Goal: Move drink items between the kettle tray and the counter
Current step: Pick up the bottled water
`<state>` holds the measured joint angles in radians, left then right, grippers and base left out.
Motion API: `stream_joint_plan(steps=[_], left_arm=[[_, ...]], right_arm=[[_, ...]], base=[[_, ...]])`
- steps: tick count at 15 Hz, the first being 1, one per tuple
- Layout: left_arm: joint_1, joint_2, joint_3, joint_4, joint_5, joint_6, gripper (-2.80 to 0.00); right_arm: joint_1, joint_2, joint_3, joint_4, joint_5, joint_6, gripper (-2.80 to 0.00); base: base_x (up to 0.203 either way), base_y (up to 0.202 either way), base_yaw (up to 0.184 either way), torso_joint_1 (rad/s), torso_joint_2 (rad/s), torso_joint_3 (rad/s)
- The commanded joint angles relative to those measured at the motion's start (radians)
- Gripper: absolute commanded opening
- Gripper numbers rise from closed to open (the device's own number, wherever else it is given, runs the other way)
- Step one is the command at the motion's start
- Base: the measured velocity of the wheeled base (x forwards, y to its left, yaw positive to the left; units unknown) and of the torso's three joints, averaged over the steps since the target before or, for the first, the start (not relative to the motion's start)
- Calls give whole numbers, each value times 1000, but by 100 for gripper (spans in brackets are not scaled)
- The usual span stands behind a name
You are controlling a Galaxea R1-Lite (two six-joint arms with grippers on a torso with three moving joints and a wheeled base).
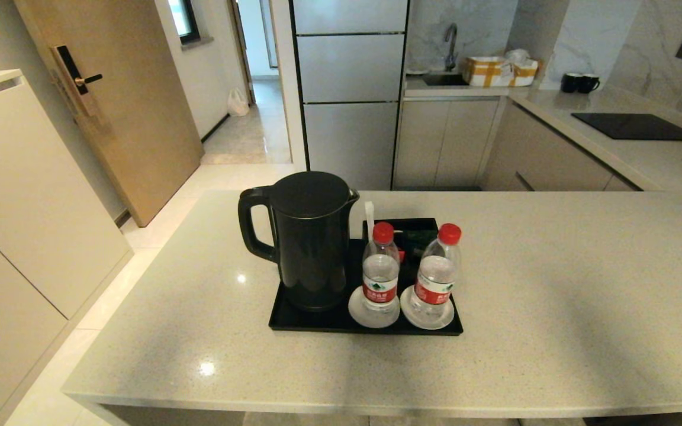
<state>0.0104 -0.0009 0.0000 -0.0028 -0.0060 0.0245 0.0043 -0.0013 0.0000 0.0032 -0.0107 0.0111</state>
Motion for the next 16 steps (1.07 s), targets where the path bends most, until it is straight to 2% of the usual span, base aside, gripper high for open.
stream_joint_plan(steps=[1, 12, 14, 16], left_arm=[[-1, 1, 2, 0, 0, 0, -280], [-1, 1, 2, 0, 1, 0, -280], [-1, 2, -1, 4, -3, 14, -280], [0, 1, 0, 9, -9, 84, -280]], right_arm=[[0, 0, 0, 0, 0, 0, -280], [0, 0, 0, 0, 0, 0, -280], [0, 0, 0, 0, 0, 0, -280], [0, 0, 0, 0, 0, 0, -280]], base=[[0, 0, 0, 0, 0, 0], [0, 0, 0, 0, 0, 0], [0, 0, 0, 0, 0, 0], [0, 0, 0, 0, 0, 0]])
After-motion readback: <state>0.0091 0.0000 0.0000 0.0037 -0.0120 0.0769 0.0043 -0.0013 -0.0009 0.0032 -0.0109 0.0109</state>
